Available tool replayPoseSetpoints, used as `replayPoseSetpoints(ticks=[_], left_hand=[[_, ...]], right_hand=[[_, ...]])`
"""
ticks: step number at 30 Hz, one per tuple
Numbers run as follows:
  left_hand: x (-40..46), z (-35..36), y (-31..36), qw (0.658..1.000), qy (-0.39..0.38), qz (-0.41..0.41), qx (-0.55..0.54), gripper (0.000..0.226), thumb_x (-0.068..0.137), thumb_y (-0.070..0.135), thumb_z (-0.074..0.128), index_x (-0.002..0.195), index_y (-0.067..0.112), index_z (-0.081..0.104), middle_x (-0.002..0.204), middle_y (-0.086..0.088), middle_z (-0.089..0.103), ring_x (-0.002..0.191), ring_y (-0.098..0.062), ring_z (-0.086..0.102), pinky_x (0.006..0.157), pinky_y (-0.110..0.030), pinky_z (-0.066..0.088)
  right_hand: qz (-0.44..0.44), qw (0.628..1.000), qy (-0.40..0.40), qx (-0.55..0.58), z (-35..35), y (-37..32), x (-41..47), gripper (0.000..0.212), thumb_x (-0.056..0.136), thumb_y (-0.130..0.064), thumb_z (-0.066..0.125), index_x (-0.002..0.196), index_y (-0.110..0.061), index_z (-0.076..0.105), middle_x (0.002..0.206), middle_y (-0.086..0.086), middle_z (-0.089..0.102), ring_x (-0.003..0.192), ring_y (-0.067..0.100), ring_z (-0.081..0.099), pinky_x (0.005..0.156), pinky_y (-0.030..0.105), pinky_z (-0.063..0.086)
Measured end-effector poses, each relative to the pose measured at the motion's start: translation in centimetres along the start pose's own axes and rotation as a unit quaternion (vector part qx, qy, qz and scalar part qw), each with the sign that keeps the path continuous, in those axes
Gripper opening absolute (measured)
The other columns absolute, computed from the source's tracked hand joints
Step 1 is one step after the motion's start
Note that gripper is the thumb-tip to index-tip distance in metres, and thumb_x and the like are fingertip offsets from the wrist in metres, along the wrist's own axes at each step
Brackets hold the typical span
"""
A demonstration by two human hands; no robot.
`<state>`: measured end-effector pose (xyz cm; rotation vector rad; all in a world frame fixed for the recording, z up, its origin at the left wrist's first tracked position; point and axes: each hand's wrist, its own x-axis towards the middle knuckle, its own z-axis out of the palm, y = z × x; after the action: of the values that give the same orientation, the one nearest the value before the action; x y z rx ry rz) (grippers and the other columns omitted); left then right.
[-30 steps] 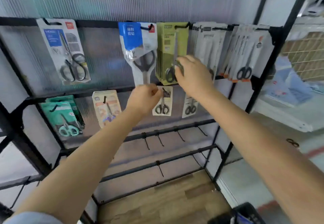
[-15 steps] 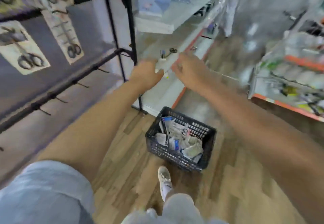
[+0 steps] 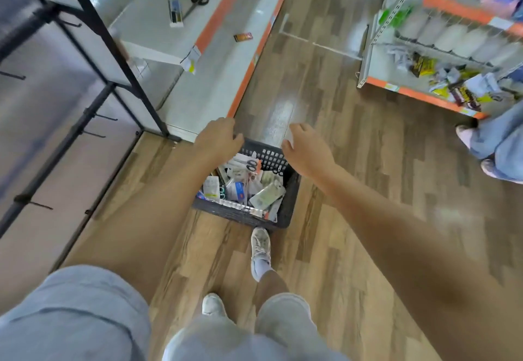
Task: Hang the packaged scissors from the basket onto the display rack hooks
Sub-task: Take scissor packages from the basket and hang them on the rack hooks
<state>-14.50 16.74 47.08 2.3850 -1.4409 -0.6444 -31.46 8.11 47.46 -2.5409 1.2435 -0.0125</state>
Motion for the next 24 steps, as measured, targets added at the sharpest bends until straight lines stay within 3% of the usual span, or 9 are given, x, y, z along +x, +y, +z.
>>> replayPoseSetpoints(ticks=[2, 5, 7, 9, 11, 15, 18, 21, 24], left_hand=[[2.1, 1.7, 0.1, 1.000, -0.017, -0.024, -0.001, 0.021, 0.093, 0.024, 0.046, 0.091, 0.004, 0.051, 0.092, -0.015, 0.055, 0.093, -0.035, 0.055, 0.065, -0.033, 0.034], [4.3, 3.9, 0.0, 0.996, -0.064, -0.045, 0.049, 0.029, 0.097, 0.023, 0.042, 0.109, -0.001, 0.052, 0.112, -0.020, 0.056, 0.104, -0.035, 0.052, 0.071, -0.033, 0.030], [5.6, 5.4, -0.7, 0.994, -0.075, -0.051, 0.060, 0.029, 0.097, 0.023, 0.041, 0.109, -0.002, 0.052, 0.113, -0.022, 0.057, 0.105, -0.034, 0.050, 0.079, -0.034, 0.033], [7.0, 7.4, -2.2, 0.992, -0.096, -0.064, 0.055, 0.031, 0.097, 0.027, 0.042, 0.110, 0.002, 0.053, 0.113, -0.020, 0.058, 0.107, -0.032, 0.050, 0.091, -0.034, 0.036], [8.2, 9.9, -4.3, 0.986, -0.133, -0.096, 0.036, 0.032, 0.097, 0.031, 0.043, 0.109, 0.003, 0.053, 0.112, -0.017, 0.058, 0.102, -0.032, 0.053, 0.087, -0.038, 0.042], [9.9, 15.0, -8.0, 0.972, -0.186, -0.141, 0.017, 0.036, 0.095, 0.029, 0.047, 0.116, 0.001, 0.054, 0.115, -0.020, 0.058, 0.103, -0.035, 0.056, 0.082, -0.044, 0.047], [11.3, 19.4, -11.2, 0.964, -0.220, -0.144, 0.030, 0.029, 0.094, 0.027, 0.048, 0.106, 0.002, 0.054, 0.109, -0.021, 0.059, 0.101, -0.037, 0.055, 0.080, -0.043, 0.047], [13.6, 23.8, -14.1, 0.962, -0.235, -0.139, 0.024, 0.018, 0.093, 0.022, 0.046, 0.088, 0.005, 0.047, 0.101, -0.020, 0.058, 0.098, -0.037, 0.054, 0.076, -0.041, 0.044], [15.5, 28.4, -16.5, 0.955, -0.255, -0.151, 0.023, 0.020, 0.095, 0.023, 0.046, 0.082, 0.009, 0.039, 0.086, -0.012, 0.048, 0.088, -0.032, 0.051, 0.067, -0.035, 0.036]], right_hand=[[0.002, 1.000, -0.026, 0.004, 1.5, 1.9, 2.0, 0.034, 0.099, -0.018, 0.038, 0.124, 0.000, 0.048, 0.124, 0.016, 0.051, 0.104, 0.031, 0.054, 0.082, 0.037, 0.048], [-0.001, 0.998, -0.062, 0.010, 4.2, 4.4, 4.7, 0.032, 0.098, -0.018, 0.039, 0.123, 0.000, 0.049, 0.121, 0.017, 0.051, 0.097, 0.032, 0.056, 0.072, 0.035, 0.043], [0.000, 0.996, -0.085, 0.002, 6.5, 5.7, 6.5, 0.030, 0.098, -0.017, 0.039, 0.122, -0.001, 0.049, 0.117, 0.018, 0.051, 0.097, 0.034, 0.056, 0.068, 0.033, 0.039], [0.003, 0.993, -0.115, 0.008, 8.8, 6.5, 7.9, 0.035, 0.099, -0.018, 0.039, 0.128, -0.002, 0.046, 0.122, 0.017, 0.051, 0.104, 0.033, 0.055, 0.074, 0.035, 0.044], [0.007, 0.989, -0.148, 0.024, 11.7, 7.2, 9.0, 0.035, 0.099, -0.018, 0.039, 0.130, -0.002, 0.046, 0.126, 0.017, 0.051, 0.109, 0.033, 0.053, 0.082, 0.039, 0.046], [0.030, 0.978, -0.205, 0.030, 18.6, 8.9, 9.7, 0.031, 0.098, -0.018, 0.040, 0.124, -0.004, 0.049, 0.119, 0.015, 0.051, 0.104, 0.032, 0.053, 0.078, 0.038, 0.043], [0.050, 0.967, -0.250, 0.011, 23.3, 10.4, 9.9, 0.041, 0.098, -0.020, 0.041, 0.136, -0.005, 0.040, 0.122, 0.014, 0.050, 0.107, 0.031, 0.052, 0.080, 0.038, 0.043], [0.075, 0.961, -0.266, 0.005, 27.9, 12.2, 10.5, 0.038, 0.097, -0.019, 0.042, 0.132, -0.006, 0.043, 0.124, 0.012, 0.050, 0.110, 0.030, 0.051, 0.085, 0.039, 0.043], [0.095, 0.953, -0.287, 0.000, 32.8, 13.6, 11.1, 0.035, 0.097, -0.020, 0.041, 0.129, -0.007, 0.045, 0.125, 0.011, 0.050, 0.112, 0.028, 0.051, 0.086, 0.036, 0.042]])
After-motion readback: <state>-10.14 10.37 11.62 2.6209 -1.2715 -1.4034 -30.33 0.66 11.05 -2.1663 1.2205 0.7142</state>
